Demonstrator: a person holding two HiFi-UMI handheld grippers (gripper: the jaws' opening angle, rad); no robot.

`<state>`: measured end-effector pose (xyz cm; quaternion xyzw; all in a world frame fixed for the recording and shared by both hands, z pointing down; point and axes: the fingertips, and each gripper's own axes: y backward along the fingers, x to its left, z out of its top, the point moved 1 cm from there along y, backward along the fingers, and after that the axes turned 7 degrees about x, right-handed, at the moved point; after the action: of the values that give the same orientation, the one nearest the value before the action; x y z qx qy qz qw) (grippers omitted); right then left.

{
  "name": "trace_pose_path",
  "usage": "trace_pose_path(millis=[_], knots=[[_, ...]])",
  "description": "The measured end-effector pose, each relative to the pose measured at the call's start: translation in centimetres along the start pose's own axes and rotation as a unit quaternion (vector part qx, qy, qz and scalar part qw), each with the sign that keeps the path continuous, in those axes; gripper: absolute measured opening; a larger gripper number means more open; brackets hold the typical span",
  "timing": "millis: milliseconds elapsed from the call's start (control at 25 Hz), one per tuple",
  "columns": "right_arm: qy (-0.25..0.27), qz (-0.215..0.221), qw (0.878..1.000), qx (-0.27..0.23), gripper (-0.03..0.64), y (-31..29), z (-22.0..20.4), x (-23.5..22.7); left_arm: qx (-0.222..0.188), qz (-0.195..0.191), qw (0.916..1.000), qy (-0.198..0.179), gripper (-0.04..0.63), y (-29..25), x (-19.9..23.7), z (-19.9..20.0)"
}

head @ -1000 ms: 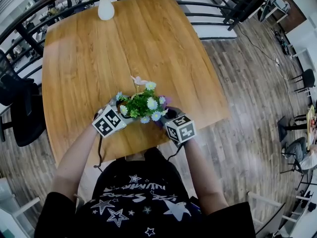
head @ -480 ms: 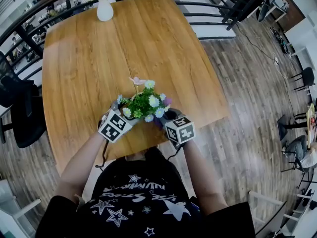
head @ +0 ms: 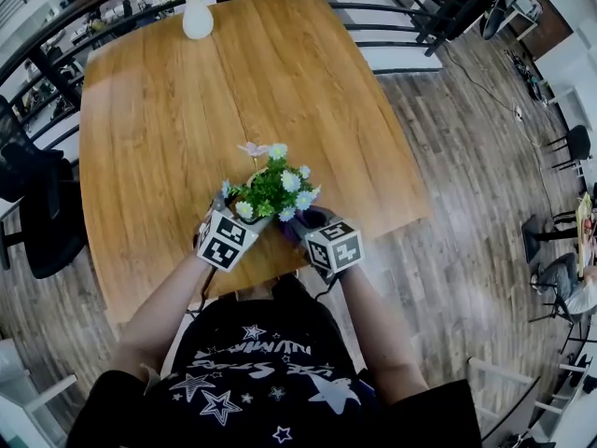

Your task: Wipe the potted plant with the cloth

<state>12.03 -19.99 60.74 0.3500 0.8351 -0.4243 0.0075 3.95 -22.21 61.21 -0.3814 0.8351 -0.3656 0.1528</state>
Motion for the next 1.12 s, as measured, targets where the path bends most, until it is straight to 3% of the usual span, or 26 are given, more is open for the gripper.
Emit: trace_pose_path(millis=[520,880,1120], knots=[[0.034,0.040,0.999,0.014,0.080,-1.0,-0.3,3.8,-0.013,0.032,0.9990,0.026,0.371,-0.1,0.0,0.2],[0.034,0.033,0.999,0.012,0.080,-0.8,-0.2,3.4,-0.010,0.035,0.9991,0.023,0.371,-0.1,-0.4,0.1],[0.026,0.017,0.999,0.009,0.080,-0.4,-0.1,2.2,-0.008,0.014,0.9995,0.028,0.371,0.6,-1.6,-0.4]])
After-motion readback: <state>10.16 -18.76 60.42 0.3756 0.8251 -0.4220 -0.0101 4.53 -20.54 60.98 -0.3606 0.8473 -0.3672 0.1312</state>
